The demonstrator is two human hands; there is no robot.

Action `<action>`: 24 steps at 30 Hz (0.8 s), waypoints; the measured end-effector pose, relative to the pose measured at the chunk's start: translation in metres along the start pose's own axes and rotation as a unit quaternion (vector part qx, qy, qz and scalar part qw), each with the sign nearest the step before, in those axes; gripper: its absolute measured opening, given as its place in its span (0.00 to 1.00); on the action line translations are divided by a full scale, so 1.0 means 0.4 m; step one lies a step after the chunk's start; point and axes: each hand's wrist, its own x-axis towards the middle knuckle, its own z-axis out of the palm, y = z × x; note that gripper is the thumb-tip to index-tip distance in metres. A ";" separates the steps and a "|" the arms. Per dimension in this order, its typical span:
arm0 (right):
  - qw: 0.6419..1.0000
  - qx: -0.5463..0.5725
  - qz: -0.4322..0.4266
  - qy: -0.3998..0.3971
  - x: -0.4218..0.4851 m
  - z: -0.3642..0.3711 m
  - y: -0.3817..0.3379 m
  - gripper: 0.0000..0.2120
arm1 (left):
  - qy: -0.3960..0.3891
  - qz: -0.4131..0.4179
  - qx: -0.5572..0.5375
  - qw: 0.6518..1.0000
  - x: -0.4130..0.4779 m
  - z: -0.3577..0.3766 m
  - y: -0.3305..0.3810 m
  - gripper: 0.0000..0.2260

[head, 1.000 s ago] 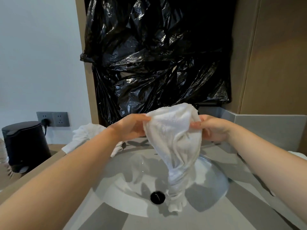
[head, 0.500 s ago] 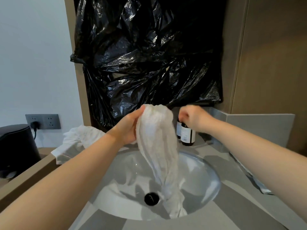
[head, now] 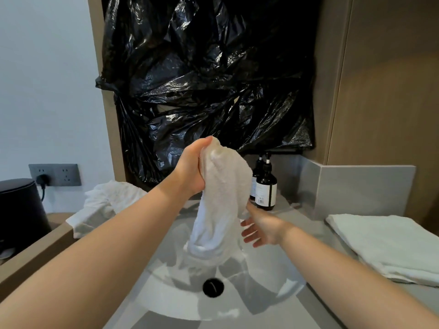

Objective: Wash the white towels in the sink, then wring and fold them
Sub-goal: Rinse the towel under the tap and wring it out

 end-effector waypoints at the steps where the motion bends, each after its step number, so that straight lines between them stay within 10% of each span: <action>1: 0.999 0.043 0.012 -0.032 0.006 0.008 0.007 0.35 | 0.007 0.006 0.000 1.000 0.000 -0.005 0.007 0.12; 5: 0.946 0.278 -0.068 -0.151 -0.039 0.023 -0.029 0.19 | 0.024 -0.007 0.060 0.998 0.004 -0.026 0.018 0.13; 9: 0.901 0.366 -0.227 -0.056 -0.087 -0.032 -0.105 0.10 | 0.007 -0.053 0.167 0.984 -0.008 -0.087 0.032 0.13; 13: 0.849 0.447 -0.279 0.043 -0.139 -0.144 -0.180 0.16 | 0.049 0.035 -0.014 0.998 -0.022 -0.197 0.051 0.23; 18: 0.938 0.291 -0.180 0.061 -0.152 -0.189 -0.215 0.04 | 0.147 -0.041 0.133 0.979 -0.013 -0.210 0.020 0.10; 24: 0.897 0.346 -0.228 0.154 -0.163 -0.194 -0.219 0.18 | 0.135 -0.037 0.059 0.988 -0.032 -0.234 0.072 0.11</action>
